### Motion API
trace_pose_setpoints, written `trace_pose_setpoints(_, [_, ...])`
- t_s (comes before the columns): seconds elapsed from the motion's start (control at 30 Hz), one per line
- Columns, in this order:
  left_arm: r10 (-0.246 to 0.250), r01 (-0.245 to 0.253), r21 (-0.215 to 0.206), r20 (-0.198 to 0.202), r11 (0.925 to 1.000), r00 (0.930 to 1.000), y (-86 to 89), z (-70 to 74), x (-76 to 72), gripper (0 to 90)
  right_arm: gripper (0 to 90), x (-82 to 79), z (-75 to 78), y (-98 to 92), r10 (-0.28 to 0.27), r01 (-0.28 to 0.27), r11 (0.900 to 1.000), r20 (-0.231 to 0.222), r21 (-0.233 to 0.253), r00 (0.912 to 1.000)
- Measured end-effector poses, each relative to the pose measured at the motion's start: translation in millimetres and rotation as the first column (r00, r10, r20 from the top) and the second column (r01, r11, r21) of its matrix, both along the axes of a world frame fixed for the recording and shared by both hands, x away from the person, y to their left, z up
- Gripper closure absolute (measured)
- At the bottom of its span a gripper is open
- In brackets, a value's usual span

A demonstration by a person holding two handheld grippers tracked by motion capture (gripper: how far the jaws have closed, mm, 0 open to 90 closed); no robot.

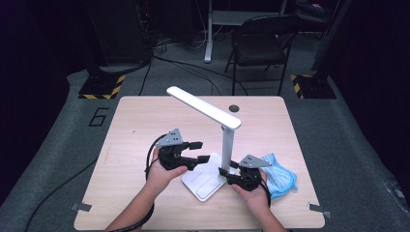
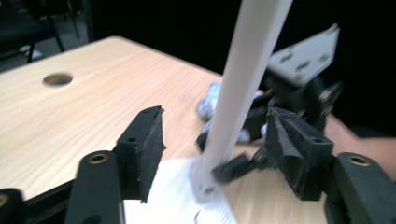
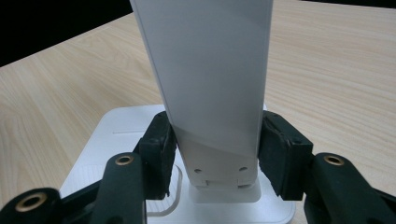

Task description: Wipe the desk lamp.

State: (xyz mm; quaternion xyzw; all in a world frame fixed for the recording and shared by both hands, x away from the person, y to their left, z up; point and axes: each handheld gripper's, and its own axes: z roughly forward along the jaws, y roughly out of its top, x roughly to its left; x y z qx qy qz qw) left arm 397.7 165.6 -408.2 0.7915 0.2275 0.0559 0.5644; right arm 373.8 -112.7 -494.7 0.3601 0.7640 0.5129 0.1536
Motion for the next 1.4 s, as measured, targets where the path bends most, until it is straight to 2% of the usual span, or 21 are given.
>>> trace_pose_setpoints(0.2, [0.042, -0.040, 0.077, -0.034, 0.9962, 0.9985, 12.9, -26.5, 1.4, 32.9, 49.6, 0.4, 0.9, 0.5, 0.008, -0.008, 1.000, 0.009, -0.018, 0.9999])
trace_pose_setpoints(0.4, [0.051, -0.047, 0.104, -0.044, 0.9935, 0.9977, 24.4, -46.7, -1.8, 30.6, 49.8, 2.8, 0.8, 3.4, 0.028, -0.028, 0.999, 0.010, -0.016, 0.9996])
trace_pose_setpoints(0.47, [0.052, -0.045, 0.127, -0.055, 0.9908, 0.9971, 29.5, -52.9, 0.4, 28.9, 49.9, 4.8, 1.1, 5.8, 0.043, -0.043, 0.999, 0.003, -0.016, 0.9991])
trace_pose_setpoints(0.57, [0.082, -0.072, 0.128, -0.075, 0.9892, 0.9938, 33.0, -61.2, 3.6, 26.9, 49.9, 9.3, 2.0, 8.6, 0.068, -0.068, 0.997, -0.003, -0.022, 0.9977])
trace_pose_setpoints(0.63, [0.101, -0.091, 0.122, -0.078, 0.9883, 0.9919, 32.8, -65.5, 4.8, 25.9, 49.9, 13.1, 2.3, 9.8, 0.085, -0.085, 0.996, -0.004, -0.024, 0.9964])
trace_pose_setpoints(0.7, [0.097, -0.085, 0.128, -0.087, 0.9881, 0.9915, 32.8, -67.8, 5.3, 24.9, 50.0, 16.6, 2.7, 10.4, 0.098, -0.098, 0.995, -0.003, -0.027, 0.9952])
trace_pose_setpoints(0.73, [0.104, -0.093, 0.134, -0.074, 0.9865, 0.9918, 31.9, -70.4, 5.6, 24.9, 50.1, 17.2, 3.2, 10.4, 0.094, -0.094, 0.995, 0.000, -0.036, 0.9956])
trace_pose_setpoints(0.8, [0.114, -0.103, 0.132, -0.075, 0.9858, 0.9907, 30.0, -73.8, 5.4, 24.3, 49.9, 19.6, 3.5, 10.2, 0.085, -0.085, 0.996, 0.003, -0.037, 0.9964])
trace_pose_setpoints(0.97, [0.109, -0.091, 0.161, -0.101, 0.9828, 0.9889, 23.2, -85.7, 7.1, 23.6, 47.5, 22.0, 3.7, 4.3, 0.048, -0.048, 0.998, -0.002, -0.040, 0.9989])
trace_pose_setpoints(1.1, [0.115, -0.092, 0.182, -0.117, 0.9790, 0.9866, 16.6, -93.8, 8.1, 23.8, 48.6, 24.9, 2.7, -2.2, 0.026, -0.027, 0.999, -0.013, -0.018, 0.9996])
trace_pose_setpoints(1.17, [0.119, -0.095, 0.176, -0.131, 0.9798, 0.9842, 13.3, -97.7, 8.0, 23.8, 48.7, 25.8, 2.1, -3.7, 0.029, -0.029, 1.000, -0.020, -0.012, 0.9994])
trace_pose_setpoints(1.2, [0.116, -0.090, 0.193, -0.129, 0.9771, 0.9848, 11.0, -100.5, 8.2, 23.9, 48.8, 26.1, 2.2, -3.8, 0.032, -0.033, 0.999, -0.017, -0.016, 0.9993])
trace_pose_setpoints(1.3, [0.115, -0.084, 0.211, -0.140, 0.9739, 0.9834, 6.3, -104.6, 7.8, 23.5, 48.7, 27.6, 1.7, -3.9, 0.044, -0.044, 0.999, -0.011, -0.013, 0.9990])
trace_pose_setpoints(1.4, [0.122, -0.091, 0.223, -0.131, 0.9706, 0.9838, 2.0, -108.4, 7.1, 21.9, 48.8, 27.3, 1.7, -2.5, 0.048, -0.048, 0.999, -0.021, -0.009, 0.9986])
